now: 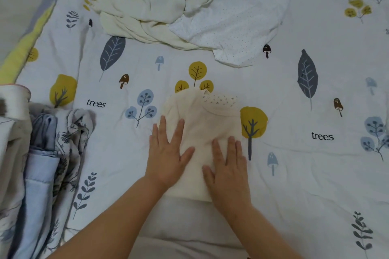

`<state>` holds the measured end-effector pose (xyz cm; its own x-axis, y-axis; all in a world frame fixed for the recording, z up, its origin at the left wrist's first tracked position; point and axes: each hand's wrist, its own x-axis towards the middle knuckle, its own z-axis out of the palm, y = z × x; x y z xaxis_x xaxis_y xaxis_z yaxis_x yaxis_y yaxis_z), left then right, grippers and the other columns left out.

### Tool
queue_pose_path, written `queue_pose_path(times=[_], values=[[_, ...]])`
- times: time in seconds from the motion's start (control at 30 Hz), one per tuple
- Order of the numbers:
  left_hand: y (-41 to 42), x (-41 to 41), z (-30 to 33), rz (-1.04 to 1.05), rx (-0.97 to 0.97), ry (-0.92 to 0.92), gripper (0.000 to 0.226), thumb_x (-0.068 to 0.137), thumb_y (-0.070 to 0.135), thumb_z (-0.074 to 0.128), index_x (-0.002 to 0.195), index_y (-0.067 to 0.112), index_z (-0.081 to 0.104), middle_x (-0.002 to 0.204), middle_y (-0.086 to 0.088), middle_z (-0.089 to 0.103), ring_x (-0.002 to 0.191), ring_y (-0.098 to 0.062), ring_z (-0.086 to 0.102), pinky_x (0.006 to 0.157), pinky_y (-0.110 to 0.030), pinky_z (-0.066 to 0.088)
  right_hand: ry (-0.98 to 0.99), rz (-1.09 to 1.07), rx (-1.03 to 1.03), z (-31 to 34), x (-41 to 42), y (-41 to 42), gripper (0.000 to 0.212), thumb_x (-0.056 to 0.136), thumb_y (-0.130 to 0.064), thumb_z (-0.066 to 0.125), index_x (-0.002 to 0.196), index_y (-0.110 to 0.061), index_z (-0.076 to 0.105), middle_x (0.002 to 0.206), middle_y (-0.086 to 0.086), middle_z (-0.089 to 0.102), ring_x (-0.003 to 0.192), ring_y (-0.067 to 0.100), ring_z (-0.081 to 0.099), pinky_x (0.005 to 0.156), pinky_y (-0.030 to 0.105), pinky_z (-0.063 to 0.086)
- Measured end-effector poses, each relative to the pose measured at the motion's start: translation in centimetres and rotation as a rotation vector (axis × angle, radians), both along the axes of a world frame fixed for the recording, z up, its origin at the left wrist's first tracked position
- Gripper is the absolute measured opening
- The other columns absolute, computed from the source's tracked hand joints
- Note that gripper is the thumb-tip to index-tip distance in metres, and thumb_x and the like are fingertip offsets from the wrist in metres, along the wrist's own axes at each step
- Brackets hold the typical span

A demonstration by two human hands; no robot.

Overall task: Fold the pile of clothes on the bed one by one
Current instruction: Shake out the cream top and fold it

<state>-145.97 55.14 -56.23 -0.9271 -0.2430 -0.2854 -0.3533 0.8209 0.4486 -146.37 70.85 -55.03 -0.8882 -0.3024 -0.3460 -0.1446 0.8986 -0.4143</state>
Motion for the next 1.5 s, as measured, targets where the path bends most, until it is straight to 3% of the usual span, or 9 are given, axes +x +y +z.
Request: queue_pose_path(times=[0.1, 0.2, 0.4, 0.53, 0.63, 0.77, 0.93, 1.1, 1.5], values=[[0.4, -0.7, 1.2, 0.263, 0.086, 0.035, 0.082, 0.083, 0.051, 0.055, 0.147, 0.039, 0.006, 0.149, -0.02, 0.011, 0.134, -0.033, 0.02, 0.108, -0.043, 0.025, 0.037, -0.213, -0.164, 1.1, -1.7, 1.0, 0.064, 0.094, -0.032, 0.047, 0.149, -0.022, 0.018, 0.156, 0.013, 0.004, 0.143, 0.024, 0.008, 0.114, 0.031, 0.012], [-0.2, -1.4, 1.9, 0.316, 0.229, -0.102, 0.085, 0.082, 0.047, 0.06, 0.146, 0.04, 0.005, 0.135, -0.018, 0.035, 0.117, -0.034, 0.045, 0.091, -0.034, 0.035, -0.143, -0.421, -0.259, 1.7, -3.3, 1.5, 0.067, 0.092, -0.032, 0.05, 0.149, -0.028, 0.014, 0.139, 0.011, 0.031, 0.127, 0.027, 0.034, 0.099, 0.036, 0.033], [-1.2, -1.8, 3.5, 0.234, 0.536, -0.083, 0.088, 0.08, 0.017, 0.069, 0.147, 0.031, 0.014, 0.152, 0.008, 0.025, 0.133, -0.016, 0.033, 0.099, -0.021, 0.026, -0.397, -0.415, -0.383, 2.5, -4.2, 1.1, 0.079, 0.082, -0.021, 0.064, 0.147, -0.024, 0.018, 0.141, 0.001, 0.041, 0.124, 0.023, 0.044, 0.094, 0.029, 0.037], [-1.1, -1.3, 6.1, 0.219, 0.597, -0.035, 0.081, 0.079, 0.011, 0.068, 0.144, 0.032, 0.024, 0.145, 0.013, 0.03, 0.131, -0.009, 0.032, 0.106, -0.022, 0.027, -0.324, -0.391, -0.438, 4.9, -3.5, 1.1, 0.061, 0.078, -0.012, 0.064, 0.132, -0.022, 0.039, 0.107, -0.01, 0.049, 0.101, 0.014, 0.049, 0.082, 0.022, 0.034], [-1.3, -0.4, 9.0, 0.205, 0.598, 0.008, 0.078, 0.078, 0.012, 0.069, 0.141, 0.035, 0.029, 0.135, 0.019, 0.034, 0.123, -0.003, 0.035, 0.103, -0.019, 0.027, -0.276, -0.376, -0.495, 7.7, -2.7, 1.6, 0.057, 0.077, -0.011, 0.064, 0.128, -0.023, 0.043, 0.11, -0.011, 0.051, 0.103, 0.012, 0.049, 0.084, 0.02, 0.036], [-1.2, 1.3, 14.4, 0.231, 0.62, 0.074, 0.073, 0.077, 0.016, 0.072, 0.131, 0.048, 0.034, 0.132, 0.02, 0.039, 0.119, -0.005, 0.042, 0.102, -0.024, 0.035, -0.203, -0.341, -0.544, 13.1, -1.8, 2.3, 0.052, 0.076, -0.012, 0.066, 0.117, -0.032, 0.043, 0.097, -0.023, 0.048, 0.09, 0.005, 0.047, 0.064, 0.003, 0.035], [-0.9, 3.9, 22.6, 0.273, 0.617, 0.21, 0.074, 0.076, 0.013, 0.073, 0.133, 0.044, 0.038, 0.136, 0.018, 0.04, 0.122, -0.004, 0.042, 0.104, -0.025, 0.036, -0.117, -0.264, -0.608, 20.9, -0.6, 2.8, 0.055, 0.074, -0.011, 0.069, 0.12, -0.032, 0.045, 0.097, -0.028, 0.048, 0.094, 0.009, 0.05, 0.067, 0.012, 0.035], [-1.6, 7.2, 30.2, 0.31, 0.617, 0.331, 0.071, 0.077, 0.013, 0.072, 0.128, 0.049, 0.038, 0.129, 0.024, 0.04, 0.122, -0.001, 0.041, 0.096, -0.018, 0.037, -0.113, -0.177, -0.691, 28.8, 1.2, 1.7, 0.052, 0.075, -0.01, 0.067, 0.109, -0.041, 0.044, 0.094, -0.028, 0.051, 0.084, -0.007, 0.051, 0.061, 0.008, 0.039], [-11.1, 17.3, 38.4, 0.448, 0.618, 0.425, 0.067, 0.076, 0.014, 0.073, 0.118, 0.056, 0.042, 0.133, 0.021, 0.043, 0.117, 0.002, 0.046, 0.093, -0.016, 0.041, -0.182, 0.059, -0.805, 35.7, 7.6, -8.4, 0.049, 0.075, -0.011, 0.065, 0.101, -0.048, 0.045, 0.103, -0.027, 0.052, 0.091, -0.005, 0.052, 0.069, 0.015, 0.042]])
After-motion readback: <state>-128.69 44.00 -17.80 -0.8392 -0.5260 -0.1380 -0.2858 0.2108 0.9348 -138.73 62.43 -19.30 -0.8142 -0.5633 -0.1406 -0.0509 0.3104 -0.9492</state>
